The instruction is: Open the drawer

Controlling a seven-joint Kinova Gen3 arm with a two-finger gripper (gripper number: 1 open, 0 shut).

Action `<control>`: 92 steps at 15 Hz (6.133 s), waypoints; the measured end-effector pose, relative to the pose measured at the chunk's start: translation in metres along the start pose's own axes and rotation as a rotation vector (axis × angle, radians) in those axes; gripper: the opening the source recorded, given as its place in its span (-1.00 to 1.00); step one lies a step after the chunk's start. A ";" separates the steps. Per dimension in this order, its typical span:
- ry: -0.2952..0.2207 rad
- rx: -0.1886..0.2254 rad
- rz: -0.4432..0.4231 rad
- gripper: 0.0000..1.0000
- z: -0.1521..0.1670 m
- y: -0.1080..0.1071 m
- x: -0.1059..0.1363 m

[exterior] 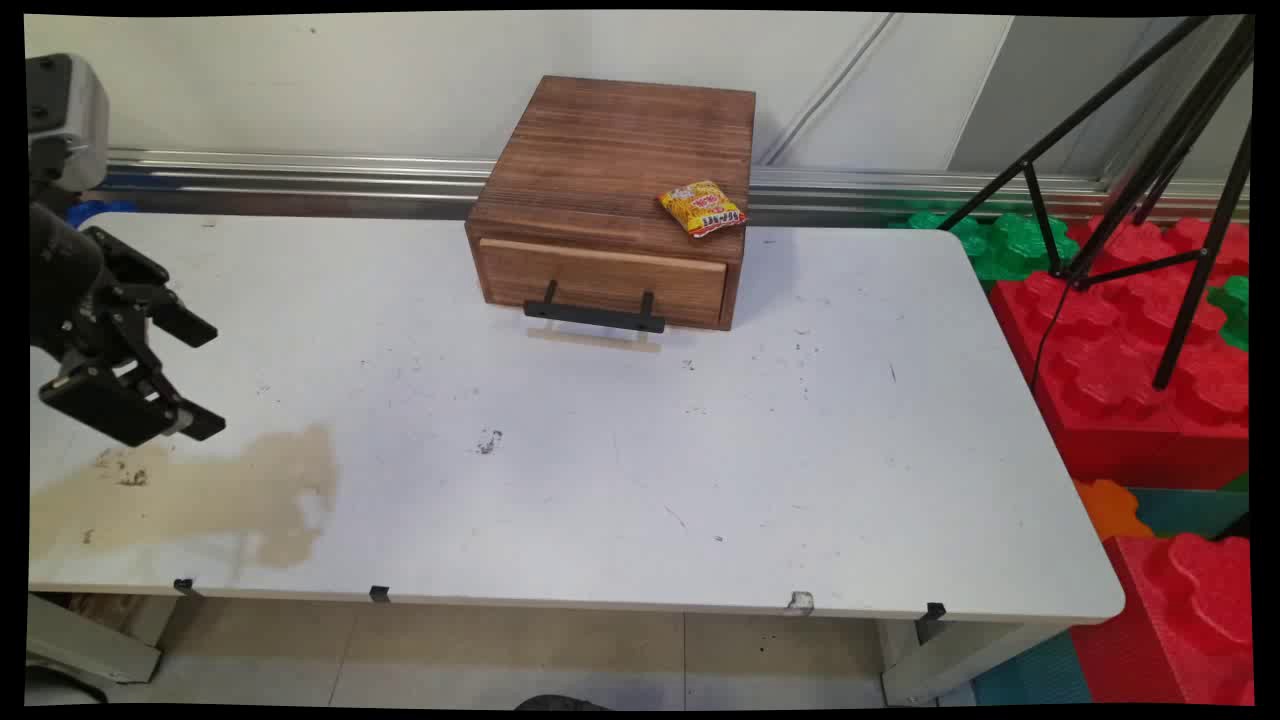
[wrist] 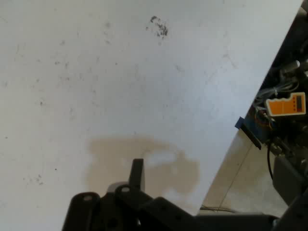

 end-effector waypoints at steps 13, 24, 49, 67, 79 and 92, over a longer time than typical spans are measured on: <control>0.057 0.059 0.044 1.00 0.035 -0.015 0.054; 0.084 0.077 0.115 1.00 0.081 -0.019 0.121; 0.117 0.087 0.275 1.00 0.222 -0.053 0.235; 0.098 0.025 0.356 1.00 0.301 -0.066 0.261; 0.077 -0.011 0.352 1.00 0.301 -0.052 0.253; 0.037 -0.059 0.335 1.00 0.290 -0.019 0.233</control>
